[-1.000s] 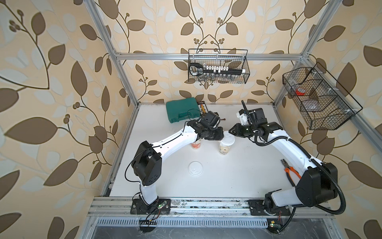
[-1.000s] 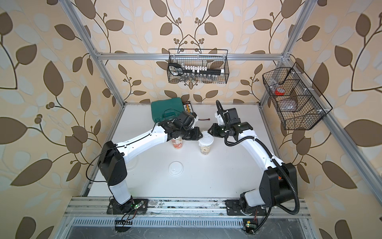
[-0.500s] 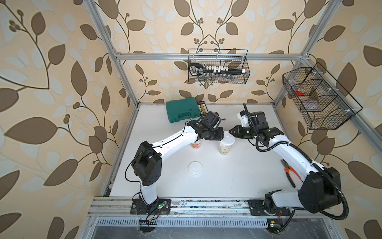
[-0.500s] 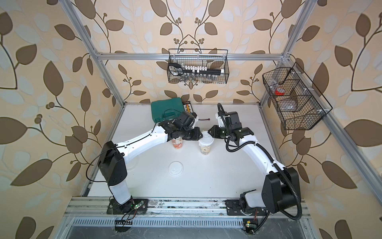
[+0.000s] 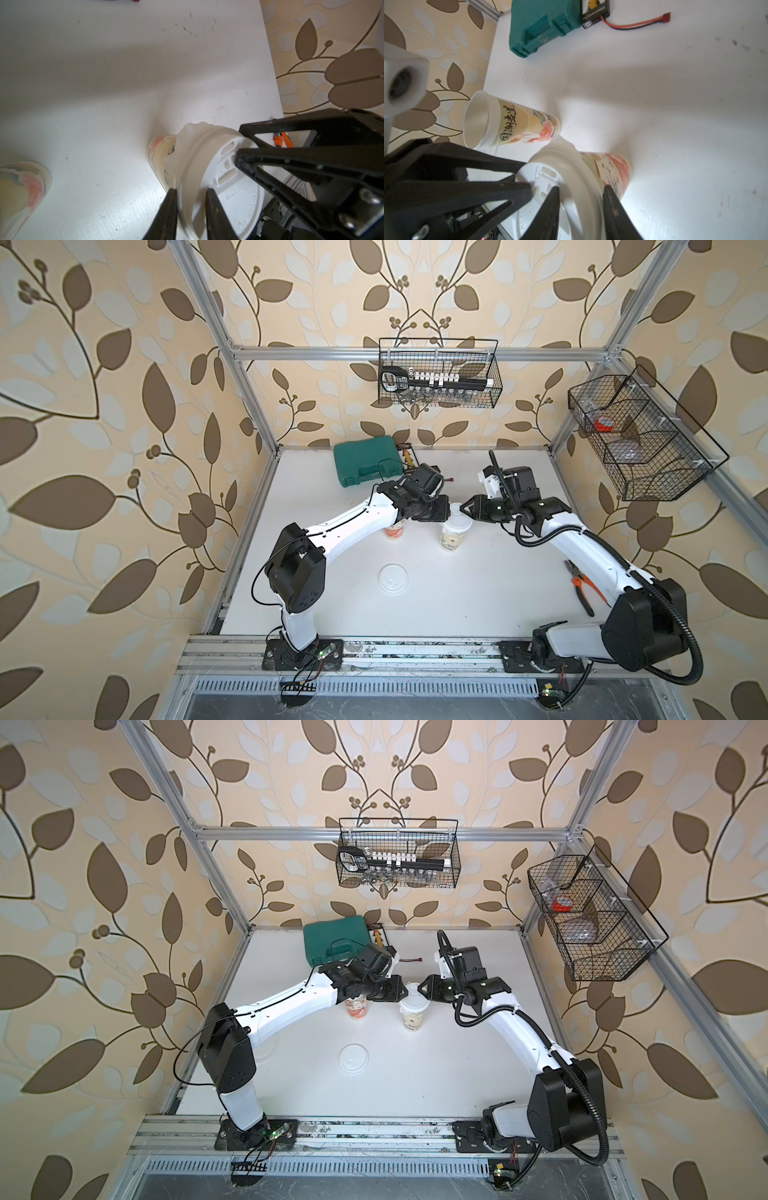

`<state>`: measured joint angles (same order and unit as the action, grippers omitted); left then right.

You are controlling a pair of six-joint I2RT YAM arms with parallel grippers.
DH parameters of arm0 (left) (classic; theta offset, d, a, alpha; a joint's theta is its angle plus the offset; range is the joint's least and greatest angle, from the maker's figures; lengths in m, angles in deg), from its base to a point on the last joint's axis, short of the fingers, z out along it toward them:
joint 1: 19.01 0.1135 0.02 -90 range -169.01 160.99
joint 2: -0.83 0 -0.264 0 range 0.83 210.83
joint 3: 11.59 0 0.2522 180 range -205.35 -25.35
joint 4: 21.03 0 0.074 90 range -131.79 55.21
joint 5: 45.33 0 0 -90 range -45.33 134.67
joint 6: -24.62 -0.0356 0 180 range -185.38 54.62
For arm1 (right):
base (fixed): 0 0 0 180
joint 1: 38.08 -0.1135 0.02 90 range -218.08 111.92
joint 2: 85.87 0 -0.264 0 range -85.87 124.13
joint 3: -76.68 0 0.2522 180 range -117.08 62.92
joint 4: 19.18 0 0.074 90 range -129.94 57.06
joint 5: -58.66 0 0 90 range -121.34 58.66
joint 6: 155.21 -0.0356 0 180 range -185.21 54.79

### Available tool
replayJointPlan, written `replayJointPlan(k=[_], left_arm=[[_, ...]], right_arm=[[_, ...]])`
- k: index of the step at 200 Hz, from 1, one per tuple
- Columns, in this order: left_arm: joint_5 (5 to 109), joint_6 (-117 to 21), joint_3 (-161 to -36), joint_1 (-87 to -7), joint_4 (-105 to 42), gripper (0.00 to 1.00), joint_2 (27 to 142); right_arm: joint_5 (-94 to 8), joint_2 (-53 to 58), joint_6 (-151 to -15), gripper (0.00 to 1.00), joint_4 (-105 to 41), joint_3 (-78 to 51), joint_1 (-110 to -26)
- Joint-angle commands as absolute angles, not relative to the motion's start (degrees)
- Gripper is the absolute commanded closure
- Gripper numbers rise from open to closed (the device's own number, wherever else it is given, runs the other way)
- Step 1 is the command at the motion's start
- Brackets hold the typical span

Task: Put the leak-proof paper on the milk tea cups
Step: Secure the cup lid on the cup.

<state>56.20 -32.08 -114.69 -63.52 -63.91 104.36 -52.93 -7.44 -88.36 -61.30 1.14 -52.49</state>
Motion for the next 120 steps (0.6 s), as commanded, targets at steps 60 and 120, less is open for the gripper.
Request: replayJointPlan(k=[60, 120], left_arm=[[54.07, -32.95, -112.95, -64.85, -74.77, 0.75, 108.67], [54.24, -32.86, -113.00, -64.85, -74.78, 0.75, 108.66]], right_arm=[[-50.40, -11.05, -87.93, 0.68, -70.30, -0.55, -52.71], [-51.21, -9.96, -88.22, 0.72, -69.19, 1.31, -53.33]])
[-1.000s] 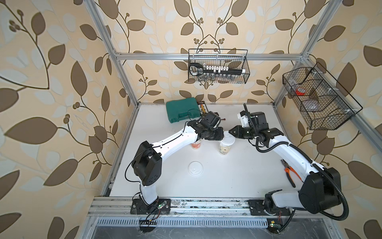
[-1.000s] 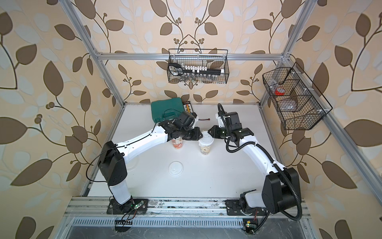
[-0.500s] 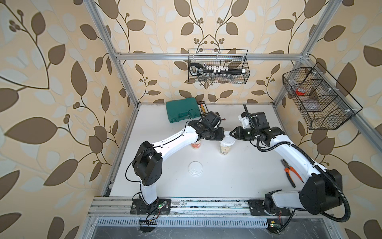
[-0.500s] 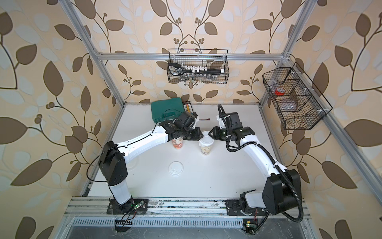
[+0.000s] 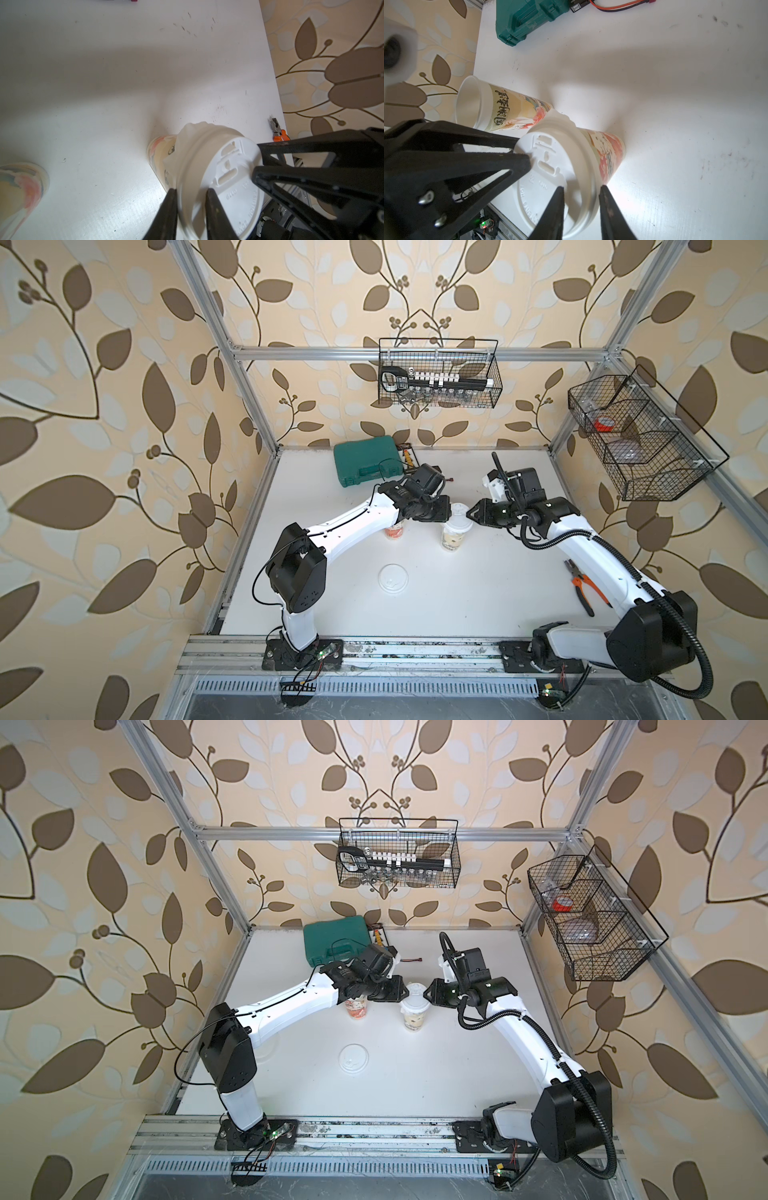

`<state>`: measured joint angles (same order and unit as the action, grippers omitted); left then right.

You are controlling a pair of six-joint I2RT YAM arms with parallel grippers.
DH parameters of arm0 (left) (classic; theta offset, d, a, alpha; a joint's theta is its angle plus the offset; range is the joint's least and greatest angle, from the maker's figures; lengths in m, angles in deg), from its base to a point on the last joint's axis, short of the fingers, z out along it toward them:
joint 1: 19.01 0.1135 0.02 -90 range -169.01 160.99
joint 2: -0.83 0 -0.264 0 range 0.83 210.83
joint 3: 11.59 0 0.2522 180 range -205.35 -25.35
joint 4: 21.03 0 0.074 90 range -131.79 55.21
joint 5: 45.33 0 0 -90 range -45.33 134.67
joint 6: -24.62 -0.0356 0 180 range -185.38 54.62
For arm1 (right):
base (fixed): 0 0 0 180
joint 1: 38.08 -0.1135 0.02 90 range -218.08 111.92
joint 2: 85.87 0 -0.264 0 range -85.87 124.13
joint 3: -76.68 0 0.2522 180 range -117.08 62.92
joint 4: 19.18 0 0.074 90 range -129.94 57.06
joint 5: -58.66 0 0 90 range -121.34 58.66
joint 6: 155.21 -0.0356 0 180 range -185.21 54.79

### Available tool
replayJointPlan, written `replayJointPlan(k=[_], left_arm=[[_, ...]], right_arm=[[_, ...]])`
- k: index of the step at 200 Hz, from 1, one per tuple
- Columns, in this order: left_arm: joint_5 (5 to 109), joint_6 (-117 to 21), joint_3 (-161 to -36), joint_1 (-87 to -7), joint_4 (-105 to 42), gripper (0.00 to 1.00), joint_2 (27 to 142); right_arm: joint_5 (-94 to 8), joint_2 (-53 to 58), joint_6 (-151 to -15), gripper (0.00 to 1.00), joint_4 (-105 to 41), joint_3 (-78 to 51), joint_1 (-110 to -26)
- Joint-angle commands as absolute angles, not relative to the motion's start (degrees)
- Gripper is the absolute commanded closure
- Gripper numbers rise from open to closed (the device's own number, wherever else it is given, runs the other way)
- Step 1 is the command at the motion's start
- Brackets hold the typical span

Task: Put the leak-proof paper on the milk tea cups
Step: Secure the cup lid on the cup.

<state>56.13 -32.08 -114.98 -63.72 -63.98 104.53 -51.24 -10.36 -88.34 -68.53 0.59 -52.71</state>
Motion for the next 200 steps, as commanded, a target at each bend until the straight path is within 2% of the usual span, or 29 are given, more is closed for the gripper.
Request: replayJointPlan(k=[1, 36, 160, 200], left_arm=[[54.25, -32.90, -113.08, -64.82, -74.78, 0.75, 108.67], [54.19, -33.07, -113.63, -64.80, -74.98, 0.74, 108.35], [56.80, -33.36, -119.64, -63.81, -76.12, 0.46, 104.42], [61.27, -30.70, -116.88, -62.24, -71.75, 0.43, 100.59]], right_arm=[[-51.21, -9.94, -88.27, 0.72, -69.17, 1.31, -53.35], [-50.59, -9.16, -88.06, 0.75, -69.12, 1.40, -53.72], [-49.36, -8.00, -88.07, 0.76, -70.22, 1.30, -53.72], [-49.45, -7.91, -88.08, 0.76, -70.21, 1.22, -53.72]])
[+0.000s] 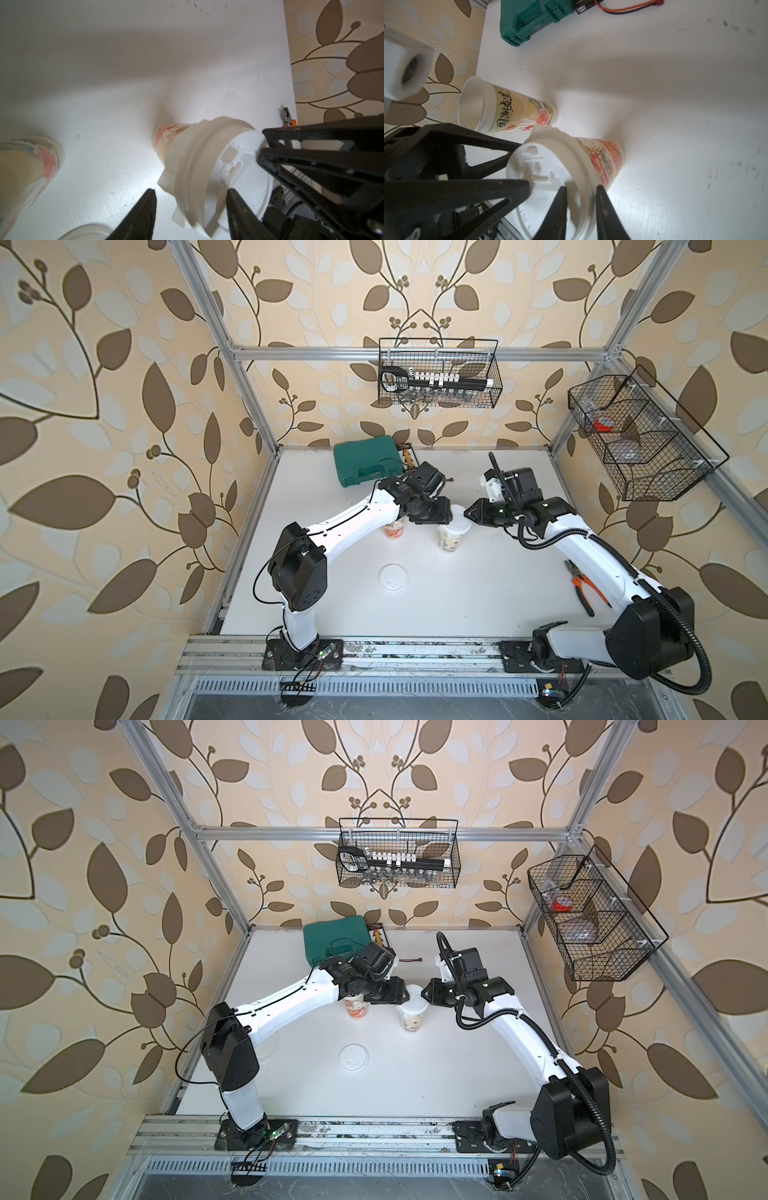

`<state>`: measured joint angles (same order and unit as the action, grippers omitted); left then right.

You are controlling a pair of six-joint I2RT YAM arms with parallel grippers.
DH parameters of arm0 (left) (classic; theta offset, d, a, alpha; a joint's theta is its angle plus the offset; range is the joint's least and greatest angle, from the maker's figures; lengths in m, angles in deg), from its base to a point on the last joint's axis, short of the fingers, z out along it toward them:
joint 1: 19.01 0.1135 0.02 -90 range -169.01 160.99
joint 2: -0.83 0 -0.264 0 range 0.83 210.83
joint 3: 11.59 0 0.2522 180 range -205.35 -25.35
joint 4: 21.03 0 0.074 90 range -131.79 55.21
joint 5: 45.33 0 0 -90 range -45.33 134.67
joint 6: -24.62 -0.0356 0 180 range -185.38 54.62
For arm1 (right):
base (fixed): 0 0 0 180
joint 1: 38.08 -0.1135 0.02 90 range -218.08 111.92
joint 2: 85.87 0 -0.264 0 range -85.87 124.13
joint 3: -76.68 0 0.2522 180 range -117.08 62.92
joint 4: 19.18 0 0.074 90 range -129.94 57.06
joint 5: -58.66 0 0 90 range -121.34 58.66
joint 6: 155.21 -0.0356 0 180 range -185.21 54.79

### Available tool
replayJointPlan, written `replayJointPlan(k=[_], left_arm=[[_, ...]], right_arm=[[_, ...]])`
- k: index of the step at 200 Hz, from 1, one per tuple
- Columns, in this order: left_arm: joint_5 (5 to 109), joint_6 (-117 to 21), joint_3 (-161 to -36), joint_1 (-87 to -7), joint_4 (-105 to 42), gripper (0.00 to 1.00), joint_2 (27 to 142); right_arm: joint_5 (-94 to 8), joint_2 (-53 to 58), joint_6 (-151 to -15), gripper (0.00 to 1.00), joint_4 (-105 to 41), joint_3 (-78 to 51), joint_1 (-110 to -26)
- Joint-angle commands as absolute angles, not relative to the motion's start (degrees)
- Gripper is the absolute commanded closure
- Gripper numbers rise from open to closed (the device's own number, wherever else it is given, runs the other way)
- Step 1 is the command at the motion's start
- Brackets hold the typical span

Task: Put the leak-proof paper on the milk tea cups
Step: Secure the cup lid on the cup.

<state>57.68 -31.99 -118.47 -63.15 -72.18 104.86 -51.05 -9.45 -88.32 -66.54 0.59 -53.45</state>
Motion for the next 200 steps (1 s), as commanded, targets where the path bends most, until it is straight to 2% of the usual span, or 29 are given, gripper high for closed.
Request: replayJointPlan(k=[1, 31, 41, 55, 69, 79, 94, 200], left_arm=[[61.32, -30.64, -116.82, -62.20, -71.64, 0.43, 100.55], [63.26, -28.53, -114.60, -61.31, -68.98, 0.44, 98.05], [63.39, -27.61, -113.60, -60.95, -67.98, 0.49, 97.15], [64.26, -26.18, -111.66, -59.98, -66.24, 0.51, 95.79], [64.88, -24.51, -109.62, -59.01, -64.46, 0.61, 94.67], [65.91, -23.29, -108.07, -58.10, -62.87, 0.63, 94.28], [67.53, -21.82, -106.83, -57.09, -61.29, 0.72, 94.81], [73.10, -19.72, -105.87, -56.04, -56.94, 0.76, 98.99]], right_arm=[[-49.45, -7.91, -88.07, 0.76, -70.21, 1.26, -53.72], [-49.71, -7.91, -88.14, 0.76, -70.02, 1.31, -53.72], [-49.80, -7.91, -88.15, 0.76, -69.96, 1.31, -53.72], [-49.80, -8.00, -88.15, 0.76, -69.94, 1.40, -53.72], [-49.80, -8.17, -88.15, 0.76, -69.94, 1.46, -53.72], [-49.80, -8.34, -88.18, 0.76, -69.94, 1.56, -53.74], [-49.89, -8.44, -88.23, 0.76, -69.85, 1.66, -53.72], [-50.22, -8.26, -88.50, 0.76, -69.41, 1.95, -53.72]])
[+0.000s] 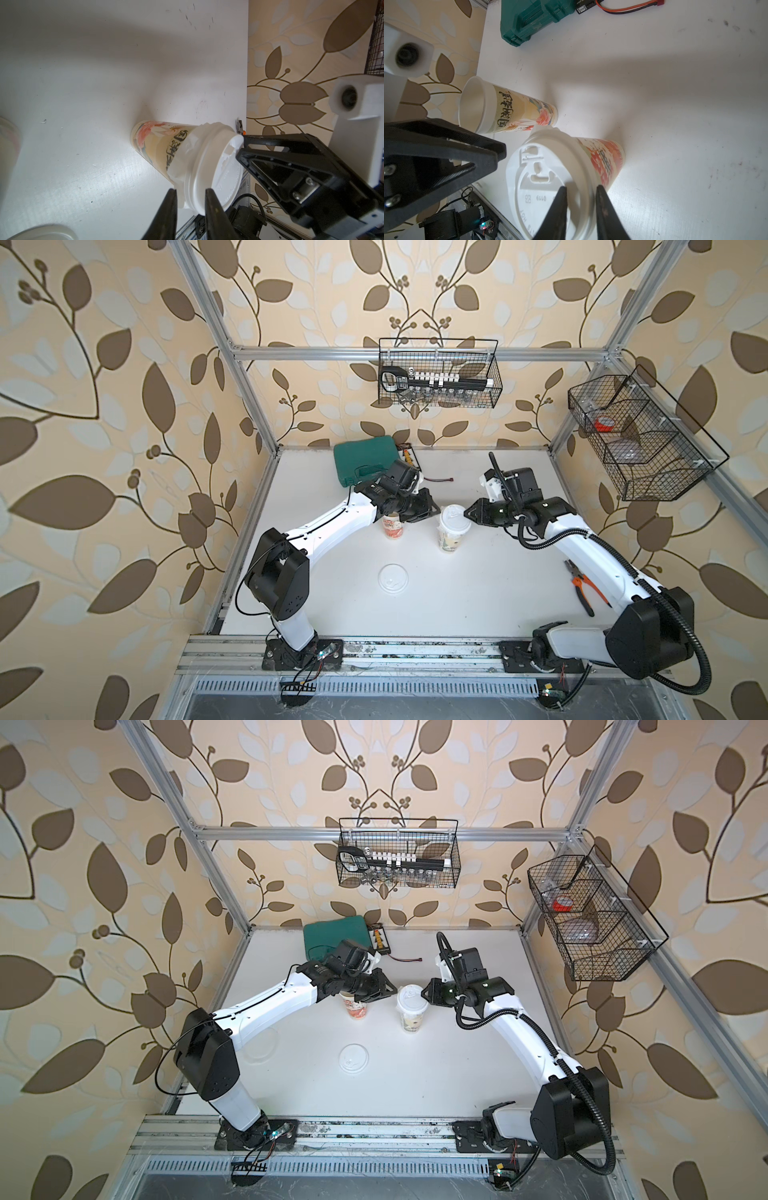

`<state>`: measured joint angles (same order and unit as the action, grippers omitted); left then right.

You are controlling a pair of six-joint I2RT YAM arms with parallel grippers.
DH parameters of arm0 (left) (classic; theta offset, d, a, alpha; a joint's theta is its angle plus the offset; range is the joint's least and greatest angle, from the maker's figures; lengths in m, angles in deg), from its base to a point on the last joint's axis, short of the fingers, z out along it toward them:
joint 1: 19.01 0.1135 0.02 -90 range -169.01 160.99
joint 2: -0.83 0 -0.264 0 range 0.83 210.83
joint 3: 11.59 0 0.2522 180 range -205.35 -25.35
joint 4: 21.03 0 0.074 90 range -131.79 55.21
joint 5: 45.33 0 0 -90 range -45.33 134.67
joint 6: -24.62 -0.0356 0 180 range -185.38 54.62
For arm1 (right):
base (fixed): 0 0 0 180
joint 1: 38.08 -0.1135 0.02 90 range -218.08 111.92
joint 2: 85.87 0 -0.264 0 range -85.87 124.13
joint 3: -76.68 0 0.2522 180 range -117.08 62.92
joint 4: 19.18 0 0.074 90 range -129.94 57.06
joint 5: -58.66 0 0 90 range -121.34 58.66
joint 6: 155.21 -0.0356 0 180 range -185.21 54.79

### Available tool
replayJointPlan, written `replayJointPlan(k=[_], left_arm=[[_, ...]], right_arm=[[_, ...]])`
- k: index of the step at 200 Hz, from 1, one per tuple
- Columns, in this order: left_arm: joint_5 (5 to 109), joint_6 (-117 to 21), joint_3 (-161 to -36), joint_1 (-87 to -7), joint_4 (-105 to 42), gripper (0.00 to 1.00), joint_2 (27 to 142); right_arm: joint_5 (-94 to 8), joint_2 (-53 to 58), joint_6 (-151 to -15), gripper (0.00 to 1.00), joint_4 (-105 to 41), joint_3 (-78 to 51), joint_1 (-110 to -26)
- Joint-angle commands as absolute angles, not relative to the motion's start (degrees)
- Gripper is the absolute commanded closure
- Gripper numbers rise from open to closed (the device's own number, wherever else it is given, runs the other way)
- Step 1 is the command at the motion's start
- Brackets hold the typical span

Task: Put the leak-proof paper on the milk tea cups
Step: Secure the cup lid on the cup.

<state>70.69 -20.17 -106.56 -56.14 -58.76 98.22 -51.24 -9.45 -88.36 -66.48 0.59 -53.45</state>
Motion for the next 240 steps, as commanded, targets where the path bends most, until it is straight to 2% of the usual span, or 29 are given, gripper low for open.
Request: replayJointPlan(k=[1, 100, 240], left_arm=[[73.12, -19.74, -105.86, -56.07, -56.90, 0.76, 99.04], [73.32, -19.95, -104.97, -56.15, -57.91, 0.77, 100.79], [68.27, -22.66, -104.77, -58.20, -64.58, 0.79, 104.25]], right_arm=[[-50.23, -8.26, -88.50, 0.76, -69.41, 1.98, -53.72], [-50.33, -7.66, -88.59, 0.76, -68.96, 2.27, -53.77], [-50.68, -7.47, -88.96, 0.77, -67.92, 4.16, -53.81]])
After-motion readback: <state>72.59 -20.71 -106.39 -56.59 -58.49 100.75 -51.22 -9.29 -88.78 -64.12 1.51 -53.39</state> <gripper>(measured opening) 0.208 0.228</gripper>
